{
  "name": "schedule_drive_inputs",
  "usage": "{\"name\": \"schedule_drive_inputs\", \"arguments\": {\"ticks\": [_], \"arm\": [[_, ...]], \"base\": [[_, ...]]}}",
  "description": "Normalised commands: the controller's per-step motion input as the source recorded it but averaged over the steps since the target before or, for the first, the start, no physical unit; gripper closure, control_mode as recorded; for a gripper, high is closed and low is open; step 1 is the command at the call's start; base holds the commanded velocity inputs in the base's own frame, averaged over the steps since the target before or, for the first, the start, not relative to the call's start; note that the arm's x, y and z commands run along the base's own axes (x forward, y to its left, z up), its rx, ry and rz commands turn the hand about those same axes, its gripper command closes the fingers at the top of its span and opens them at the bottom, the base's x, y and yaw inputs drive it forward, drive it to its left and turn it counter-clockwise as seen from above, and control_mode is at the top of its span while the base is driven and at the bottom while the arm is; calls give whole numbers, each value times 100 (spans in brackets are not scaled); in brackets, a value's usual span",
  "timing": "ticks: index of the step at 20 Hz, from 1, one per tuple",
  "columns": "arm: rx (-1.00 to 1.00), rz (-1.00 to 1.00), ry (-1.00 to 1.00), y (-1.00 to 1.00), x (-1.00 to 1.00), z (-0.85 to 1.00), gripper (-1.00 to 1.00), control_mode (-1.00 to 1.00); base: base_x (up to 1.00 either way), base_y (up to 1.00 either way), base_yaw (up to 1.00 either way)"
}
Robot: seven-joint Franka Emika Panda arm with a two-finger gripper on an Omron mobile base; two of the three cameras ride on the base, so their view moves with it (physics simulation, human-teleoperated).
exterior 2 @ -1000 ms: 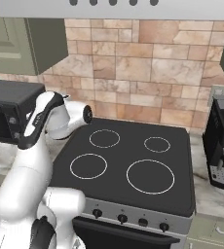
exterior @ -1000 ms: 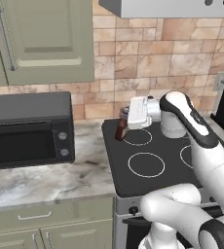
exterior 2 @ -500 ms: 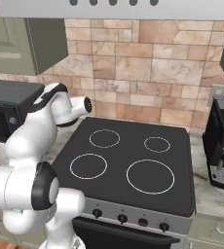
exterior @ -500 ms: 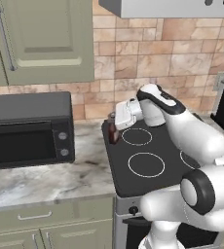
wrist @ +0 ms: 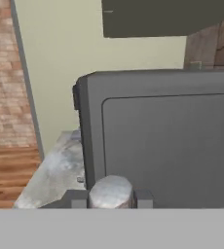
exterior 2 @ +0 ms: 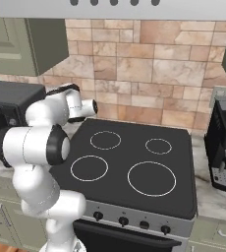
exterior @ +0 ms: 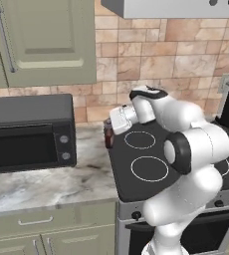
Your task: Collect the turmeric, ketchup, and shaker from the cabinet and place them next to the stove.
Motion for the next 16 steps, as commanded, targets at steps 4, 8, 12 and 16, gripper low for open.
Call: {"name": "schedule_drive_inputs", "arguments": {"ticks": [4, 8, 12, 16], "arm": [[0, 9, 0, 33, 56, -34, 100, -100], [0, 10, 0, 24, 51, -30, 100, -100], [0, 7, 0, 10, 45, -26, 100, -100], [0, 3, 0, 1, 37, -12, 100, -100]], "base": [[0, 0, 0], [0, 0, 0], [0, 0, 0], [0, 0, 0]]}}
